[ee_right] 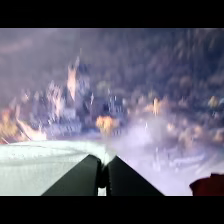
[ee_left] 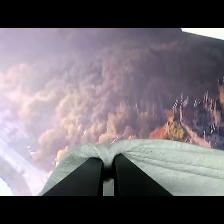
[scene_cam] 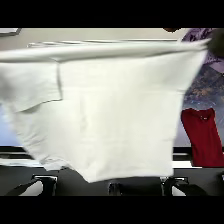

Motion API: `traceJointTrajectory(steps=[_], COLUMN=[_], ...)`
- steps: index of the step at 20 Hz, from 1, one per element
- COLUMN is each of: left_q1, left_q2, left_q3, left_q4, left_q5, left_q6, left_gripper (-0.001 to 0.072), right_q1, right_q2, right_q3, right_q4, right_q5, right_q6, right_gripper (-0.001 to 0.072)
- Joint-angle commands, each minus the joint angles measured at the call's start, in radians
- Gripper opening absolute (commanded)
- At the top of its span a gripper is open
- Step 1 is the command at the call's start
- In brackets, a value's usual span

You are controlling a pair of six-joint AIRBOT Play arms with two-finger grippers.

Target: Fold the clothes and pants, and hang the long-sleeved shirts on hangers.

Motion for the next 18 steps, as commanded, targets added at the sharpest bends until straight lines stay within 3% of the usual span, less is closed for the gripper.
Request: traceJointTrajectory(steps=[1, 6, 10, 13, 18], left_q1=[-0.055, -0.123, -0.122, -0.111, -0.100], left_q2=[-0.330, -0.744, -0.826, -0.802, -0.797], left_q3=[-0.031, 0.058, 0.134, 0.134, 0.127], left_q4=[-0.042, -0.039, -0.038, -0.014, 0.023], left_q5=[0.101, 0.353, 0.391, 0.262, -0.074], left_q6=[0.093, 0.109, 0.142, 0.146, 0.088], left_gripper=[0.0023, 0.0024, 0.0024, 0.0025, 0.0025], right_q1=[0.000, 0.000, 0.000, 0.001, 0.001], right_q2=[-0.274, -0.580, -0.652, -0.649, -0.652], right_q3=[-0.037, -0.037, -0.037, -0.037, -0.037], right_q4=[-0.003, -0.015, -0.013, 0.003, 0.009], right_q5=[-0.049, -0.285, -0.355, -0.226, 0.021], right_q6=[-0.013, -0.004, 0.034, 0.044, 0.079], right_gripper=[0.0030, 0.0030, 0.0030, 0.0030, 0.0030])
